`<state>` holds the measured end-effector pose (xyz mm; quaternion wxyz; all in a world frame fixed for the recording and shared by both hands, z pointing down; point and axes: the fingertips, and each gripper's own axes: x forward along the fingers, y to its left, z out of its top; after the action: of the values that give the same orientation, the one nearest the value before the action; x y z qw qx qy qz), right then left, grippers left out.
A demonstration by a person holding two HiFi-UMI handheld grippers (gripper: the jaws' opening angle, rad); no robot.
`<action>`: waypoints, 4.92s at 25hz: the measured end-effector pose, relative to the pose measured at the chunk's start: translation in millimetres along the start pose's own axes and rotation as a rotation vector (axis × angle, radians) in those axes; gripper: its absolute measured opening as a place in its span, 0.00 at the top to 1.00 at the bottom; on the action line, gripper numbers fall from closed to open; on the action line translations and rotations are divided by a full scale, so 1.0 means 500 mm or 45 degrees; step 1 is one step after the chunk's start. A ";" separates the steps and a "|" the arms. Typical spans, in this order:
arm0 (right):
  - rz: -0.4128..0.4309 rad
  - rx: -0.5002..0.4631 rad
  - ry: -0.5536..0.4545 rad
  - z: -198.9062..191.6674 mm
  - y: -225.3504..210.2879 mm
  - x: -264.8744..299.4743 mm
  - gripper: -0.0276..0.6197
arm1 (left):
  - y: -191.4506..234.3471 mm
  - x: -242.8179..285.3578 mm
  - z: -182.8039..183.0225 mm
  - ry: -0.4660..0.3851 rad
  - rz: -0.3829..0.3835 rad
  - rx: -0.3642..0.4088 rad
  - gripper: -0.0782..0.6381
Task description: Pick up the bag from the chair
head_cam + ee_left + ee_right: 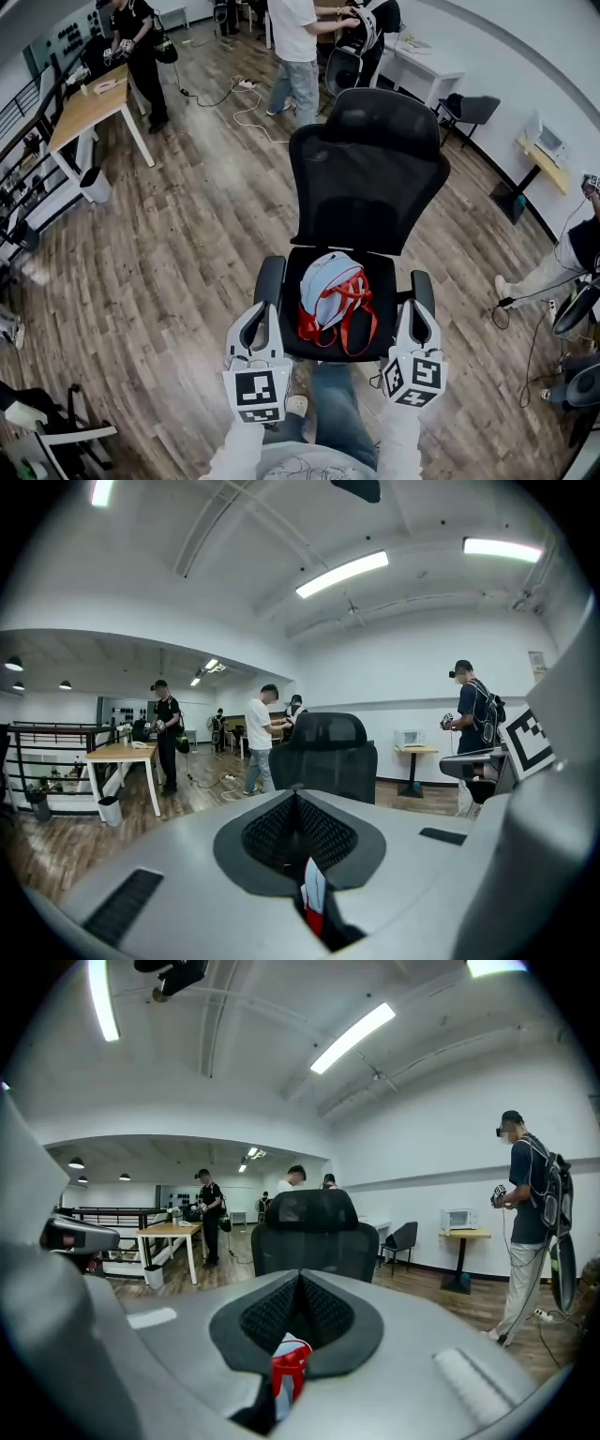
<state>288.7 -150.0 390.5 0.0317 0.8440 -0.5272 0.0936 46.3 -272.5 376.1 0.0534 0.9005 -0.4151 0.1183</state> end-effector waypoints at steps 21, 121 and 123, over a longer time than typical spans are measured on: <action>0.417 -0.122 0.313 -0.273 -0.099 0.402 0.94 | -0.042 0.289 -0.284 0.400 0.082 0.044 0.88; 1.307 -0.389 0.086 0.111 0.151 0.364 0.80 | -0.026 0.322 0.099 0.109 -0.298 0.206 0.73; 1.290 -0.371 0.056 0.137 0.149 0.344 0.80 | -0.031 0.304 0.127 0.073 -0.306 0.217 0.73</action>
<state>304.1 -345.6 353.0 0.1104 0.4679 -0.8759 0.0407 164.3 -386.3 353.7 0.0023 0.9412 -0.2911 0.1716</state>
